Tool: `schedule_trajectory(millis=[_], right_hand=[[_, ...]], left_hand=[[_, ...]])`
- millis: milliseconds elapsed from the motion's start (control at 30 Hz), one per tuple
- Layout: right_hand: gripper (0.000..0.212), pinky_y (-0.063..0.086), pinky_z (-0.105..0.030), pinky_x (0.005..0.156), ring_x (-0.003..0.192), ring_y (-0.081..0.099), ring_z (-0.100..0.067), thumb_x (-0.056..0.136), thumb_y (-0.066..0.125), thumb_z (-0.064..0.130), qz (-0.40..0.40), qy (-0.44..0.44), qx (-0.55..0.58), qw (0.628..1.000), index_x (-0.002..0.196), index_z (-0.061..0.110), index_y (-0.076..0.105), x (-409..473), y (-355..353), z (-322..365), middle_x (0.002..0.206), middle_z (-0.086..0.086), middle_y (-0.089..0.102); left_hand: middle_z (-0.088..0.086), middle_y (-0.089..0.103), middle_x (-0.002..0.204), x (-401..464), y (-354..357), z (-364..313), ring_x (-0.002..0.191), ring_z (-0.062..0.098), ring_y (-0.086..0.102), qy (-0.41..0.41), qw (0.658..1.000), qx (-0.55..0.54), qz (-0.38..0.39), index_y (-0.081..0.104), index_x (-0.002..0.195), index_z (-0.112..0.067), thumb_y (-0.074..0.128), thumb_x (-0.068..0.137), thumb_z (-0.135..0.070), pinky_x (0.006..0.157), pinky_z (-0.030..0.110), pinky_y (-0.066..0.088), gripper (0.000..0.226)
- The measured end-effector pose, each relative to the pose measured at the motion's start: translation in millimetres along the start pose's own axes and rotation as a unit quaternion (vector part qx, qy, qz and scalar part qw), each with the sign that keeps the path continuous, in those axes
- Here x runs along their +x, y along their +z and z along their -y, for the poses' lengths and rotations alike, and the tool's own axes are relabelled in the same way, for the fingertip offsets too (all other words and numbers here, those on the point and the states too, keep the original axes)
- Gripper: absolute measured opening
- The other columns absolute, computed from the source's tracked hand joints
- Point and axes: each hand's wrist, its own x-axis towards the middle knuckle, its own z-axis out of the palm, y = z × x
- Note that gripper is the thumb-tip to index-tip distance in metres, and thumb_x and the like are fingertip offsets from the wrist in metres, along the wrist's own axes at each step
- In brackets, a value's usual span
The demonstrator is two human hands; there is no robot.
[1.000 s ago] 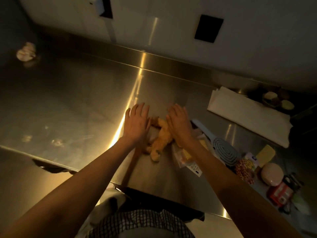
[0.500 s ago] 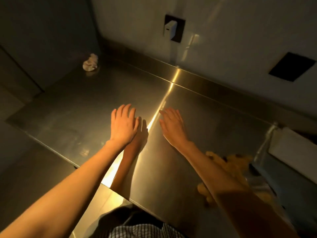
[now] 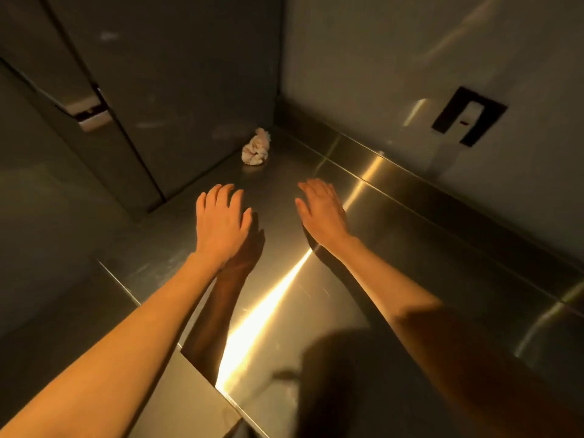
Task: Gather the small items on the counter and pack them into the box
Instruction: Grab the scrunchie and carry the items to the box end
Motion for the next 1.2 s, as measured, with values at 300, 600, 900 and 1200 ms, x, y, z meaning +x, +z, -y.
schedule_trajectory(millis=[300, 600, 900, 1200], right_hand=[[0.042, 0.032, -0.044, 0.109, 0.129, 0.041, -0.031, 0.096, 0.053, 0.023, 0.035, -0.013, -0.005, 0.999, 0.133, 0.004, 0.050, 119.5, 47.6, 5.4, 0.135, -0.018, 0.050], [0.037, 0.040, -0.039, 0.098, 0.115, 0.051, -0.032, 0.094, 0.054, 0.024, 0.040, -0.013, -0.010, 0.999, 0.125, 0.004, 0.056, 204.2, 88.7, -16.6, 0.123, -0.019, 0.056], [0.050, 0.033, -0.035, 0.104, 0.129, 0.037, -0.028, 0.096, 0.049, 0.040, 0.060, 0.058, 0.038, 0.996, 0.134, 0.007, 0.048, 255.0, 117.6, -34.6, 0.139, -0.014, 0.045], [0.050, 0.035, -0.037, 0.103, 0.126, 0.038, -0.027, 0.089, 0.058, 0.047, 0.084, 0.069, 0.049, 0.993, 0.122, 0.009, 0.059, 267.4, 146.8, -32.5, 0.138, -0.010, 0.045]], left_hand=[[0.019, 0.053, 0.130, 71.3, 17.2, 40.7, 0.125, 0.039, 0.044, -0.018, 1.000, 0.013, 0.002, 0.058, 0.123, -0.005, 0.053, 0.091, -0.030, 0.105, 0.054, 0.030, 0.041], [0.017, 0.053, 0.131, 122.7, 59.2, 46.2, 0.127, 0.037, 0.043, -0.051, 0.998, 0.013, -0.020, 0.058, 0.123, -0.007, 0.041, 0.091, -0.033, 0.107, 0.054, 0.028, 0.045], [0.016, 0.054, 0.131, 141.0, 83.9, 46.0, 0.120, 0.035, 0.048, -0.070, 0.996, 0.014, -0.058, 0.057, 0.125, -0.007, 0.045, 0.091, -0.032, 0.099, 0.048, 0.035, 0.044], [0.014, 0.054, 0.131, 142.6, 106.0, 35.4, 0.117, 0.032, 0.047, -0.077, 0.996, 0.007, -0.049, 0.056, 0.126, -0.009, 0.046, 0.092, -0.032, 0.096, 0.044, 0.034, 0.042]])
